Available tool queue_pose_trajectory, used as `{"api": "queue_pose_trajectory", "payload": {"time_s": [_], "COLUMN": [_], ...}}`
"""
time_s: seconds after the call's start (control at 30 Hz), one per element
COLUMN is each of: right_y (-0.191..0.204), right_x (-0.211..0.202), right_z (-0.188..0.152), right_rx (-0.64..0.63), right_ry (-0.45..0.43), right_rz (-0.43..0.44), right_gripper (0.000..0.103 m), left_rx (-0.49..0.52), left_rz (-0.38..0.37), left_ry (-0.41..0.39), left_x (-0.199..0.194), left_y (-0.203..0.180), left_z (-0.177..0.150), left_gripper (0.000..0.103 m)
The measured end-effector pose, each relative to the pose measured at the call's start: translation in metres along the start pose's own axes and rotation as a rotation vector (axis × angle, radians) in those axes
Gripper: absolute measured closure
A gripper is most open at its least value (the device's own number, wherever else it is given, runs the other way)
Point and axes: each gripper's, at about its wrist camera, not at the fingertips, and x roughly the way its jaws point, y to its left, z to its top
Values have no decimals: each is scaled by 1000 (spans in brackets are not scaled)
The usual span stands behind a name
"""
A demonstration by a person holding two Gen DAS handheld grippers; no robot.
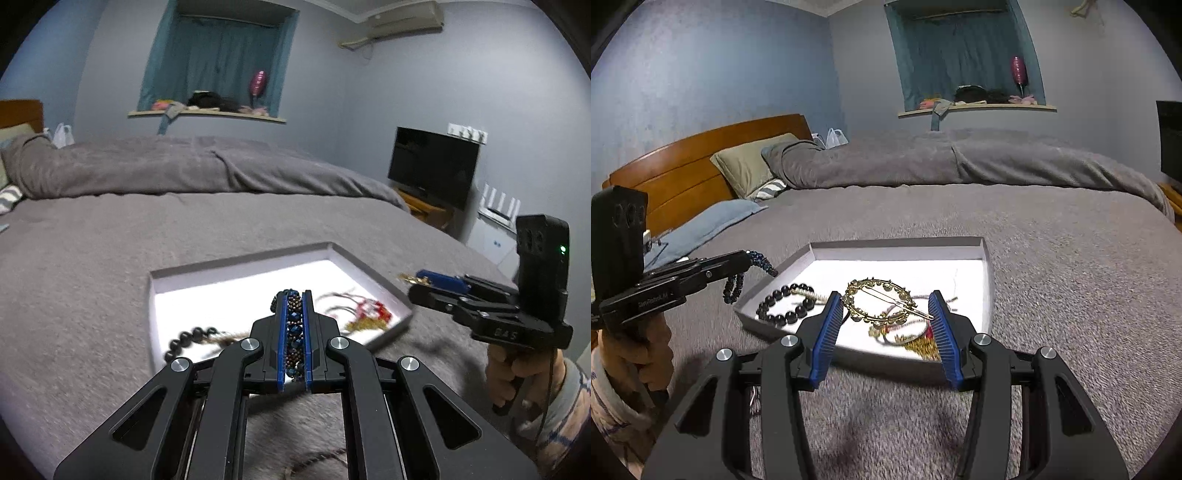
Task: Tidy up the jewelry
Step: 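Carry the blue bead bracelet and gold brooch over the tray with both tools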
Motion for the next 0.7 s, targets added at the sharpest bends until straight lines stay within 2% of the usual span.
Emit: {"api": "queue_pose_trajectory", "payload": {"time_s": [0.33, 0.7], "right_y": [-5, -9], "right_x": [39, 76], "right_z": [8, 5], "right_rx": [-1, -24], "right_ry": [44, 138], "right_rz": [-29, -92], "right_gripper": [55, 55], "left_rx": [-41, -55], "left_rz": [68, 88], "left_ry": [54, 124], "left_x": [32, 58], "left_y": [27, 35], "left_z": [2, -10], "left_gripper": [95, 95]}}
